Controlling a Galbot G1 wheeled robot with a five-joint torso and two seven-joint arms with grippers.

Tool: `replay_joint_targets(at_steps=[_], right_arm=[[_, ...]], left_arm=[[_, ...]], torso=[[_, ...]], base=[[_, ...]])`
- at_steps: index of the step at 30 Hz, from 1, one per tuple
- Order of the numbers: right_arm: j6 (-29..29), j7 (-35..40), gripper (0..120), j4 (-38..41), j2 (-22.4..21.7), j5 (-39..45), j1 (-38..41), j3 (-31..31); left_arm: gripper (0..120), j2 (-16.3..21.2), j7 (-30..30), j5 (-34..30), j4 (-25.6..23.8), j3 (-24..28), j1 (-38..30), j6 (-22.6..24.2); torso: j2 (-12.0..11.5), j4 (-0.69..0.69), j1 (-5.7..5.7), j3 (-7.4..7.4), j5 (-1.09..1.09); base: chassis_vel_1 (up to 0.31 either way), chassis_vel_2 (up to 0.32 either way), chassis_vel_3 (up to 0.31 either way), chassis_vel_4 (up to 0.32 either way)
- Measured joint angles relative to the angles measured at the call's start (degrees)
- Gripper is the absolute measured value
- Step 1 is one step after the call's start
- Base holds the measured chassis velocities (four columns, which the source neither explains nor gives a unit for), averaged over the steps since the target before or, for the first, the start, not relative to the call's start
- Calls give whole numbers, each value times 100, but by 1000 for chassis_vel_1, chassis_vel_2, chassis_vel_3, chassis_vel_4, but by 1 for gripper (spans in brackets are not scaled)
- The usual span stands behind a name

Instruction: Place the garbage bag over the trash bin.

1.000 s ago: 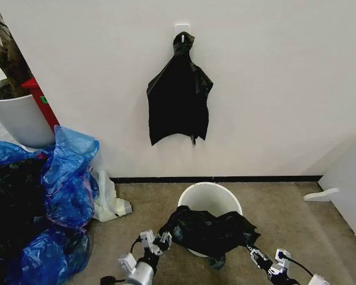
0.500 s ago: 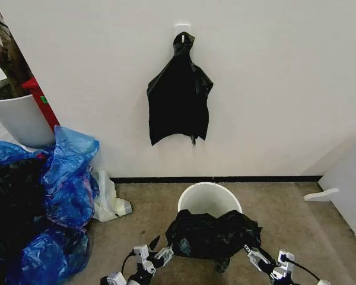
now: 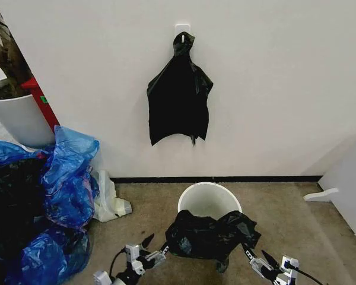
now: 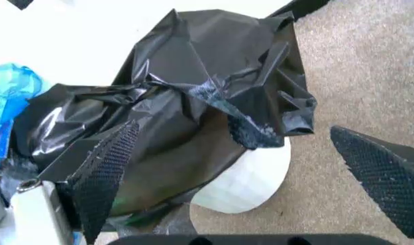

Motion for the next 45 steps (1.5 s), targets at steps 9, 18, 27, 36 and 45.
replay_joint_targets(at_steps=[9,18,27,36,45], right_arm=[[-68,58,100,38,28,-77,63,-22],[247,72,100,339,116,-533,-15,175],[690,403,100,1008,-20,-1379,157,405],[-1269,1213,100,1291,-1399,-725,1363,952],[-3336,1335,100,807,-2537,-292,3308,860]], left_arm=[[100,-123,1595,-66,204,-768,-177,622],[100,-352,455,-570,-190,-1159,-313,402],[100,-513,-1029,-61,-894,-1022,-262,-35],[100,-672,-3113,874,-1757,-488,-51,-217],[100,-363,-3576,889,-2110,-188,-254,45]], torso=[[0,0,0,0,-1],[0,-1,0,0,-2],[0,-1,0,0,-1],[0,-2,1,1,3],[0,-12,1,0,-4]], base=[[0,0,0,0],[0,0,0,0],[0,0,0,0],[0,0,0,0],[0,0,0,0]])
